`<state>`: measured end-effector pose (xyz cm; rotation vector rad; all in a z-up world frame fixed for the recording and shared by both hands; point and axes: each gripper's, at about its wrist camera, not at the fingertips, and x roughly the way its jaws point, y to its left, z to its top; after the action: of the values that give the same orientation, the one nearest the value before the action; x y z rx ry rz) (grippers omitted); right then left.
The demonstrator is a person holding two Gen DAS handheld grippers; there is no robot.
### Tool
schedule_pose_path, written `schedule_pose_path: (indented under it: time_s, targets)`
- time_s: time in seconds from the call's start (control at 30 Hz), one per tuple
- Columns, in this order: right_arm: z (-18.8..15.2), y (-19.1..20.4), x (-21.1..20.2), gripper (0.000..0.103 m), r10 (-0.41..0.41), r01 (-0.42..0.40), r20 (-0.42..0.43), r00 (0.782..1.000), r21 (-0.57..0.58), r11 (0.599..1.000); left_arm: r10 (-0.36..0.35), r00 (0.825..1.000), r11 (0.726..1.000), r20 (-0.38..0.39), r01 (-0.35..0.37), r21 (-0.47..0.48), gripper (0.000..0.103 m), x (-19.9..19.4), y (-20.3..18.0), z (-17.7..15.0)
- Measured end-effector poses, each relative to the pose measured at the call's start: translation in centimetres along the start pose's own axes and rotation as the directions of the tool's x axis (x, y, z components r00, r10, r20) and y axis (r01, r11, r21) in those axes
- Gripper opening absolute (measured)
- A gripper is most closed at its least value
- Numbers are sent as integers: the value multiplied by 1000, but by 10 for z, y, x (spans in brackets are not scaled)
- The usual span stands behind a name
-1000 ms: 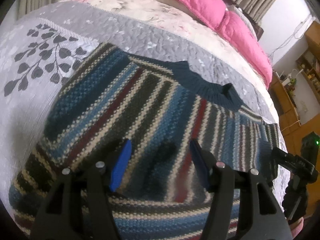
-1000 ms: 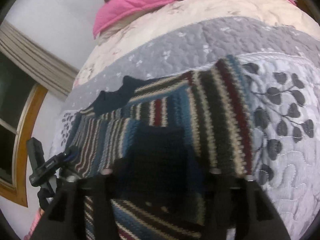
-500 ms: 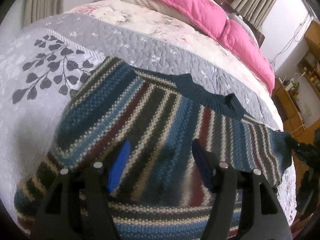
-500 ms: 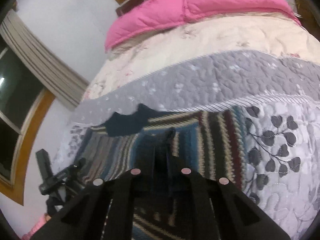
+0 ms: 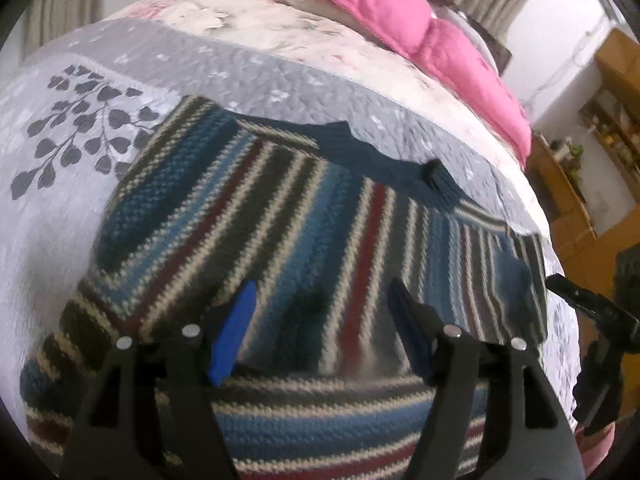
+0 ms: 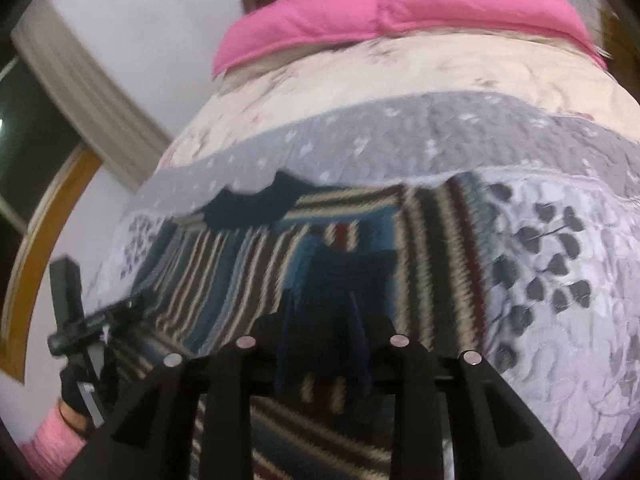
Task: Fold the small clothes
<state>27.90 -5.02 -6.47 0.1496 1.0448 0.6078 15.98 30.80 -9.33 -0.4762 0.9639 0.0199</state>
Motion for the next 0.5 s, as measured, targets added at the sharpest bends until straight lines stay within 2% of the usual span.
schedule_pose_path:
  time_s: [0.1, 0.13, 0.23, 0.33, 0.43, 0.5]
  targets:
    - [-6, -3, 27, 30, -81, 82, -79, 994, 4, 997, 15, 999, 1000, -44, -15, -5, 68, 13, 3, -6]
    - [-10, -10, 40, 27, -88, 91, -112, 990, 27, 995, 17, 998, 1000, -56, -18, -7, 68, 17, 6, -8]
    - [-12, -14, 44, 26, -80, 85, -113, 990, 44, 995, 33, 997, 999, -74, -31, 28, 68, 20, 4, -8]
    - [-14, -5, 18, 31, -52, 54, -80, 995, 19, 998, 23, 996, 1000, -88, -21, 23, 68, 9, 3, -5]
    - [-25, 10, -19, 47, -40, 39, -41, 998, -21, 999, -21, 997, 1000, -78, 22, 22, 68, -24, 4, -12]
    - [-46, 20, -42, 50, -32, 29, -52, 998, -51, 998, -12, 997, 999, -81, 16, 45, 70, -47, 7, -23]
